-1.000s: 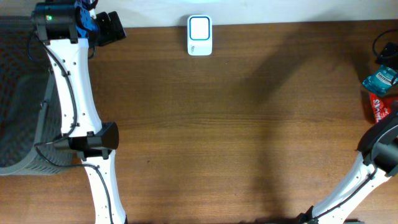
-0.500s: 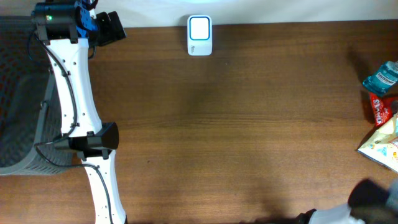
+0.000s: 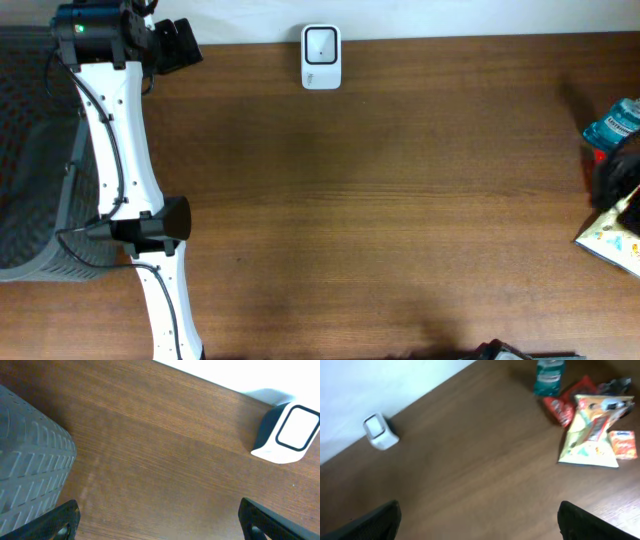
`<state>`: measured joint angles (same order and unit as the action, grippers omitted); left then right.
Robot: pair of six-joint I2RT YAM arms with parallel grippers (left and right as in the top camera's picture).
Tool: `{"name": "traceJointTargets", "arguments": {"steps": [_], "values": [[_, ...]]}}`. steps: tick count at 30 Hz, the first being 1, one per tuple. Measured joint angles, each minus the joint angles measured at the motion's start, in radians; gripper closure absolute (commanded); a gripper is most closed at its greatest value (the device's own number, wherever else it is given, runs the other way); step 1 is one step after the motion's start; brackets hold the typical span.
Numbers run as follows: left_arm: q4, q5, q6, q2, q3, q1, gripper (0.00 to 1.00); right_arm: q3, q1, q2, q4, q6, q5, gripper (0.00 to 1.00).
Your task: Scan the item barcode
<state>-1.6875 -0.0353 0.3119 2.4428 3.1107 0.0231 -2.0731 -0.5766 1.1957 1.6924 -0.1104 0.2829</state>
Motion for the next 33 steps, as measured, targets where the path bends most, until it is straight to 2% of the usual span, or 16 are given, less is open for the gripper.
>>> {"name": "traceJointTargets", "arguments": {"steps": [6, 23, 27, 31, 33], "values": [[0.000, 0.000, 0.000, 0.000, 0.000, 0.000, 0.01, 0.103, 0.003, -0.130, 0.000, 0.012, 0.034, 0.02], [0.000, 0.000, 0.000, 0.000, 0.000, 0.000, 0.01, 0.129, 0.011, -0.127, 0.000, 0.021, 0.034, 0.01], [0.000, 0.000, 0.000, 0.000, 0.000, 0.000, 0.01, 0.220, 0.129, -0.143, -0.057, 0.063, 0.041, 0.01], [0.000, 0.000, 0.000, 0.000, 0.000, 0.000, 0.01, 0.415, 0.346, -0.246, -0.301, 0.088, 0.049, 0.01], [-0.002, 0.000, 0.000, 0.000, 0.000, 0.000, 0.01, 0.571, 0.444, -0.360, -0.441, 0.093, 0.056, 0.01]]}}
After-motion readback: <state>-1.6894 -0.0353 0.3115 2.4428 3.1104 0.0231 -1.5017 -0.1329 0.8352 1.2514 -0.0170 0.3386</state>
